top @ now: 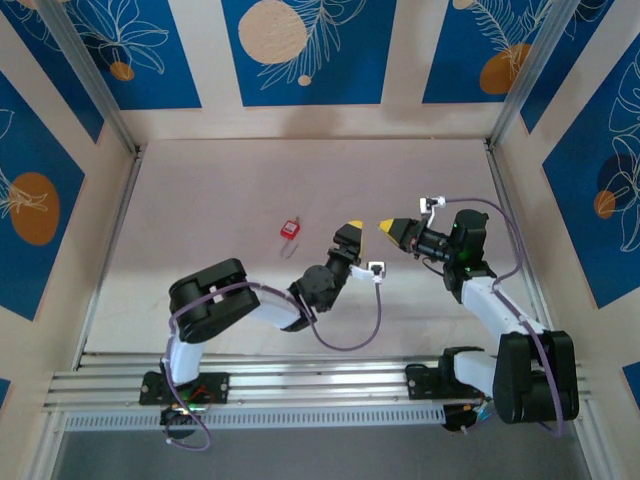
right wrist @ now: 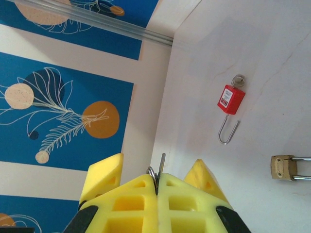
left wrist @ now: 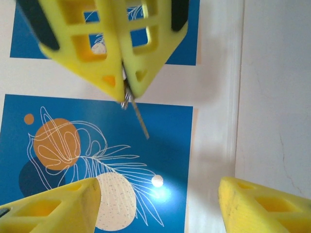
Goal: Unlock with the key
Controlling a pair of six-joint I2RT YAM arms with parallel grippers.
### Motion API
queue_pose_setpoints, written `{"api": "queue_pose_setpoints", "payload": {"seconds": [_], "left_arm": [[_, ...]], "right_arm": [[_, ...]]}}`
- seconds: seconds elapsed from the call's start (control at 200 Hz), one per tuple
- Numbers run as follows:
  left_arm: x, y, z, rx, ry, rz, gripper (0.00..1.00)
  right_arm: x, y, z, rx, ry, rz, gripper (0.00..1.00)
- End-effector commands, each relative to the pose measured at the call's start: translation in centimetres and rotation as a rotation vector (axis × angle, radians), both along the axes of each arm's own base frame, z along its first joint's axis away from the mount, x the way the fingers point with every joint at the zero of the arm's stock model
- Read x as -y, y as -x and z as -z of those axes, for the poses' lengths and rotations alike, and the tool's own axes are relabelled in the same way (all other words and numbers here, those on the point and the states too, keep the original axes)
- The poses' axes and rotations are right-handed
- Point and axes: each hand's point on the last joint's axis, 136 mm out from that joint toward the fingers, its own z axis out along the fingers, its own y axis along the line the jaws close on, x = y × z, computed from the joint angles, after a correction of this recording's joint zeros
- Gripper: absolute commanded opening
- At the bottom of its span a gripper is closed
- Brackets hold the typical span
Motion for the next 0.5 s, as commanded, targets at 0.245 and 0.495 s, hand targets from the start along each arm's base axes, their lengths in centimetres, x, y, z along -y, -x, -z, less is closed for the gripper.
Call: {"api": "queue_pose_setpoints", "payload": {"seconds": [0.245,0.495], "left_arm": [[-2.8,0.4,2.0,-0.250,0.050,-0.006,0.65],[-5.4,1.4,7.2,-0.855,-0.022,-0.034,0.60]], "right_arm": [[1.1,1.4,-0.7,0.064,0.057,0.028,0.00],[1.8,2.4,0.3,0.058,0.108,0.057,0.00]]}}
